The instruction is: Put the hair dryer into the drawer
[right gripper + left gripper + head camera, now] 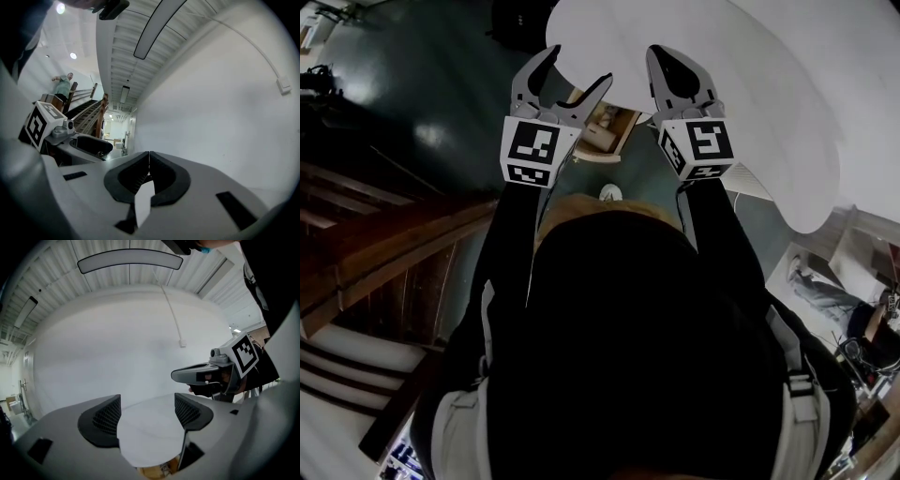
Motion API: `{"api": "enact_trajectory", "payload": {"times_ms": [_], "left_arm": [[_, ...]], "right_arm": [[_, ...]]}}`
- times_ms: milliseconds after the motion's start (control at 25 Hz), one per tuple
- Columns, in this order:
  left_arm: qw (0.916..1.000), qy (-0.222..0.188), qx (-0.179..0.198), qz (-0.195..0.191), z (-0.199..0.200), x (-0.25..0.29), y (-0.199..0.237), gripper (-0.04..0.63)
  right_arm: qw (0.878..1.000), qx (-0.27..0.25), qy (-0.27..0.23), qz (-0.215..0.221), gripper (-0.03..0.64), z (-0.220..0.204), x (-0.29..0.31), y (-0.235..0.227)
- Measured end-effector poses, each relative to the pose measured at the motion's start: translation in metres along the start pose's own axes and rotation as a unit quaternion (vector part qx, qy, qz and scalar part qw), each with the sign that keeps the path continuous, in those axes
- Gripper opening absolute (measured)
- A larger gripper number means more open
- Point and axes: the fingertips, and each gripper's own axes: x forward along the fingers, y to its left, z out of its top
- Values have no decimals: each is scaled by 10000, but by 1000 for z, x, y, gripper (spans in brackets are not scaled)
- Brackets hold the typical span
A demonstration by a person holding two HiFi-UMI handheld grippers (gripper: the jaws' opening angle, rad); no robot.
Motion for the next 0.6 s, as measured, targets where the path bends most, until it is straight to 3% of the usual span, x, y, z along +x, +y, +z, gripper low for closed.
{"api": "enact_trajectory", "payload": {"times_ms": [200,600], "left_arm": [[9999,10,-1,135,1,-3,5,345],[9977,-166,25,650,4,-10,13,73]], "right_arm": [[10000,-38,-16,48,26,3,0,6],[9999,-50,-82,38,26,7,-5,12]]}}
